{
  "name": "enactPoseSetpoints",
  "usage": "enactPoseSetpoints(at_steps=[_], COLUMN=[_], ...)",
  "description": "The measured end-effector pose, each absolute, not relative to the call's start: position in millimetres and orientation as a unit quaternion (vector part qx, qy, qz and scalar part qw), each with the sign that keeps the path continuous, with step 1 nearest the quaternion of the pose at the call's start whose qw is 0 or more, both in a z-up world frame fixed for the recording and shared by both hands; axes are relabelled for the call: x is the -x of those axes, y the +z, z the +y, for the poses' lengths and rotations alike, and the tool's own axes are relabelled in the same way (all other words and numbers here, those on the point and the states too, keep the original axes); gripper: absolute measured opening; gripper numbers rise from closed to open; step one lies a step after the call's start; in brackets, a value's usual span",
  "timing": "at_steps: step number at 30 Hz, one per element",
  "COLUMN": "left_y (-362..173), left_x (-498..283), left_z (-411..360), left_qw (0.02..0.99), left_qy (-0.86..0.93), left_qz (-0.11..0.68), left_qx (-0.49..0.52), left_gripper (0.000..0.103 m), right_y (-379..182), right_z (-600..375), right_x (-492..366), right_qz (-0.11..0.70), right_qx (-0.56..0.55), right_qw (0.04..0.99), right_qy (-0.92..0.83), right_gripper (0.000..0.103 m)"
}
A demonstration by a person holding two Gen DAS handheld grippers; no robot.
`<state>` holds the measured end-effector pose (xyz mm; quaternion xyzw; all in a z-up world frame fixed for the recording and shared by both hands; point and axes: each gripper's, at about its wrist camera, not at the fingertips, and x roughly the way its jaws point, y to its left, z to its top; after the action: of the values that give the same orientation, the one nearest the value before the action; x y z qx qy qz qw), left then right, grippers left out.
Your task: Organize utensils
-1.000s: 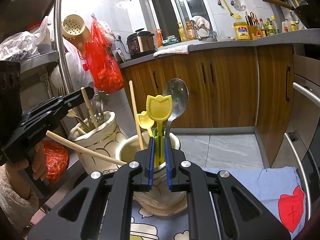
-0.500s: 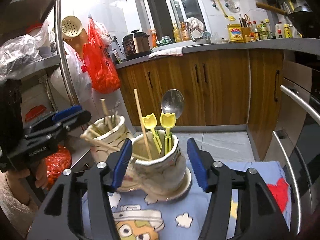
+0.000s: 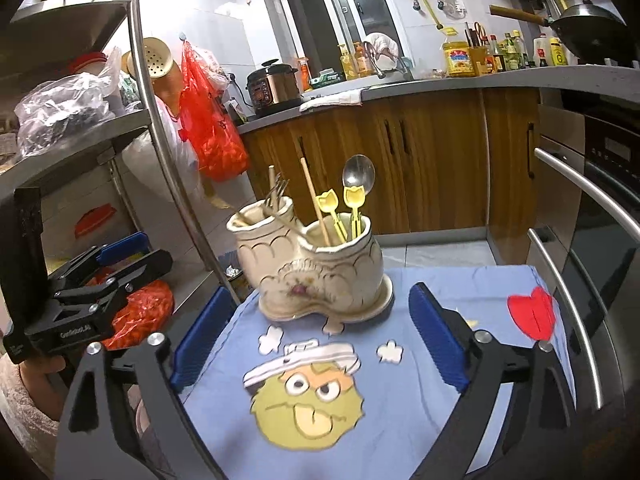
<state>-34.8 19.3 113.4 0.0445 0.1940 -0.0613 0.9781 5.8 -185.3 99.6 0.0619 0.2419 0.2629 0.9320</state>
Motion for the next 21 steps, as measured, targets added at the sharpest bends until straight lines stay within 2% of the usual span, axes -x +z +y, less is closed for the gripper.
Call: enactPoseSetpoints(at_steps=[2, 7, 21], left_y=[116, 114, 62], left_x=[45, 62, 54], left_z=[17, 10, 11], left_qw=[0.979, 0.981, 0.976], left_qy=[-0.061, -0.049, -0.02], left_qz=[0.19, 0.183, 0.217], left_qx=[-0.045, -0.049, -0.002], left_gripper=[0.089, 0.097, 0.098], right_y=[101, 101, 66], right_z=[-186, -189, -201], right_x=[3, 19, 16], right_qz=[0.24, 0.228, 0.207], right_qx=[-0.06, -0.052, -0.066], right_qw=[0.933, 0.941, 0.958], right_qy=[0.263, 0.246, 0.186], right_gripper=[0.098, 0.098, 0.098])
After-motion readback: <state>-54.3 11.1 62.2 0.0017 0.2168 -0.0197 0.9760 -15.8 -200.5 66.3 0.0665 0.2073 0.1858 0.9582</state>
